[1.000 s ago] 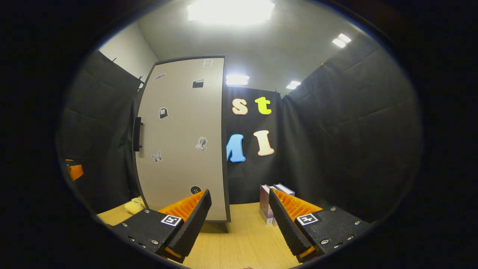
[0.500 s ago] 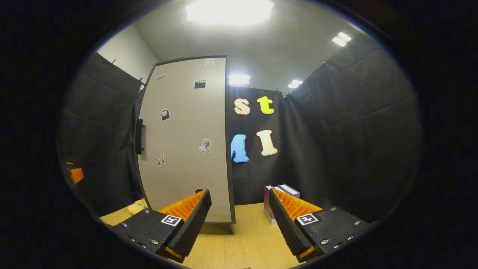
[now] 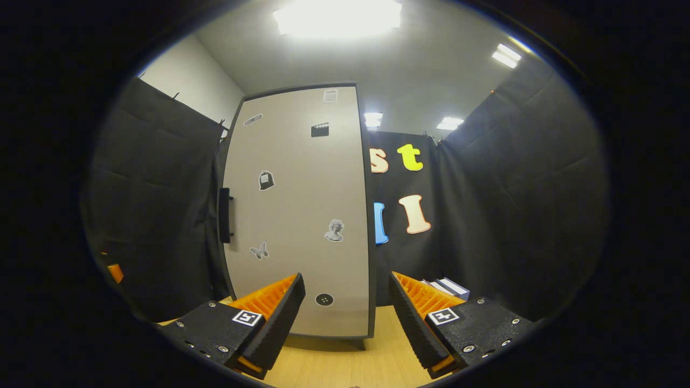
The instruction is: Open the cabinet door with the right hand, grasp the bottle in the cabinet with the left hand and place it on the coaster, then close the cabinet door with the right hand.
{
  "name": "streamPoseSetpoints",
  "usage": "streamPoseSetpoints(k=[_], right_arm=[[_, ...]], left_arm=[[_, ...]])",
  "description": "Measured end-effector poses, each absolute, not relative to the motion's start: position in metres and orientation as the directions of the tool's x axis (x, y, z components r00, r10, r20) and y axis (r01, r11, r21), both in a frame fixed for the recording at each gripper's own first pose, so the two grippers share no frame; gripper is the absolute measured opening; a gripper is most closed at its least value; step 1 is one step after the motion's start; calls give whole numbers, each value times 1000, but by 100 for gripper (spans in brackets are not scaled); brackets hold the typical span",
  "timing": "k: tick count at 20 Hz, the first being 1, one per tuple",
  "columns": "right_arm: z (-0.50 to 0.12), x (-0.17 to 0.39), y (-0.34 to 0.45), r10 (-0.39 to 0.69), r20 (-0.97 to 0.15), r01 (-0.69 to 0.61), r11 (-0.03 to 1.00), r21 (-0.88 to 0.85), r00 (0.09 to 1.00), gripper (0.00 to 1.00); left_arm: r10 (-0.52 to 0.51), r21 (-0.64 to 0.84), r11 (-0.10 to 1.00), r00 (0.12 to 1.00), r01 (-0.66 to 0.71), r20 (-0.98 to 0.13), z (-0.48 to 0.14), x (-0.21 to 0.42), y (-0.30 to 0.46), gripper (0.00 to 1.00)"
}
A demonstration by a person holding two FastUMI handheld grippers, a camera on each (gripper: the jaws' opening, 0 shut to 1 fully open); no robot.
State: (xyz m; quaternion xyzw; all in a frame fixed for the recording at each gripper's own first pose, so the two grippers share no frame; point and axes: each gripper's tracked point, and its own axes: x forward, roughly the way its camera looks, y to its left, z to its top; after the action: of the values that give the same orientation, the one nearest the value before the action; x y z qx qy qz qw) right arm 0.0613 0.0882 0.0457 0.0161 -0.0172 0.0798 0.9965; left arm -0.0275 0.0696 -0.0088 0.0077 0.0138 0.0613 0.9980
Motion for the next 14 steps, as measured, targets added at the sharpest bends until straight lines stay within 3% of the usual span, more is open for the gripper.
streamPoseSetpoints(k=[2, 4, 12, 14], right_arm=[[52, 69, 105, 186, 43, -188, 982, 32, 982, 96], [59, 76, 122, 211, 50, -213, 977, 30, 976, 95], [75, 107, 195, 298, 51, -300, 953, 33, 953, 96], [75, 116, 213, 321, 29, -322, 946, 41, 947, 96]], left_arm=[[146, 24, 989, 989, -145, -31, -10, -34, 81, 87], [169, 27, 985, 985, -168, -34, -12, -41, 92, 83], [255, 43, 966, 966, -254, -41, -17, -66, 138, 83], [279, 42, 960, 959, -277, -47, -20, -73, 152, 87]])
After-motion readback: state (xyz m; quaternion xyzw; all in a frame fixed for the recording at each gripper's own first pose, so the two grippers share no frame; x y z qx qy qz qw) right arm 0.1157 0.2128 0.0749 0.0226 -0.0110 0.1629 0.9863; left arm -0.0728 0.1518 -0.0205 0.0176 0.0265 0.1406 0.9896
